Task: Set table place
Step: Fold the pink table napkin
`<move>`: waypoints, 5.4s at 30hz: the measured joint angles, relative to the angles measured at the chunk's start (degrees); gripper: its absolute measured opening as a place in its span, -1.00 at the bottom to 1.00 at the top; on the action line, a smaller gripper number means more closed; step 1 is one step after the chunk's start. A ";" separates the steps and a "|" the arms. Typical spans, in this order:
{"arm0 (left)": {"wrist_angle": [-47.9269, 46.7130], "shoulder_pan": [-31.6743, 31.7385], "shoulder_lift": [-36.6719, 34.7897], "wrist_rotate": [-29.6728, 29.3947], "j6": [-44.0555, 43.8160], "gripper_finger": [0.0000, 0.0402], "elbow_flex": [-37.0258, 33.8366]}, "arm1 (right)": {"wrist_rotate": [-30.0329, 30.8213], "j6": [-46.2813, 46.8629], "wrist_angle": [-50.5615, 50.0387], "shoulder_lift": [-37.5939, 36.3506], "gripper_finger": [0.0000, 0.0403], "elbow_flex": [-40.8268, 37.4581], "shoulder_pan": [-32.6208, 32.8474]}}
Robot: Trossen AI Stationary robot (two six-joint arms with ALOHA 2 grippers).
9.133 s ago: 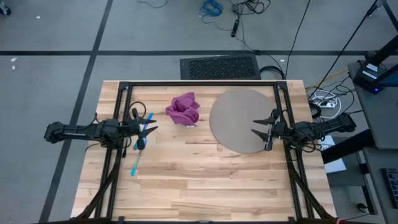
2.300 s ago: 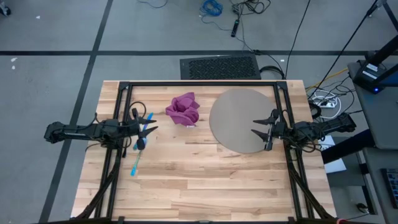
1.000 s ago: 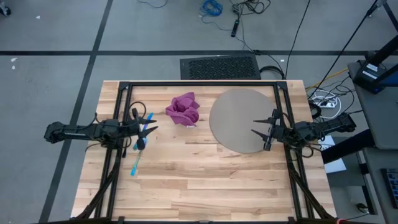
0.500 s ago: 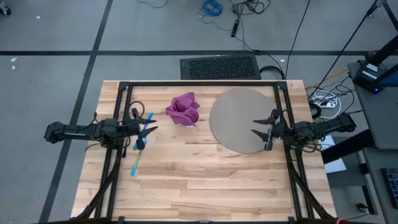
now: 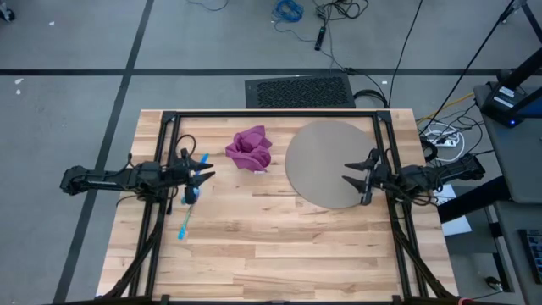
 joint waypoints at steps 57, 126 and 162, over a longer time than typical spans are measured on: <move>-46.08 12.12 68.44 8.88 24.92 0.21 60.88 | -15.07 -5.28 -39.03 62.40 0.29 61.22 -22.01; -38.93 12.37 72.67 1.07 27.49 -1.00 60.94 | -23.82 4.82 -32.76 63.01 0.29 34.97 -19.55; -38.74 9.97 72.59 -1.97 22.43 -0.07 61.00 | -17.44 21.43 -41.23 80.18 0.26 34.58 6.47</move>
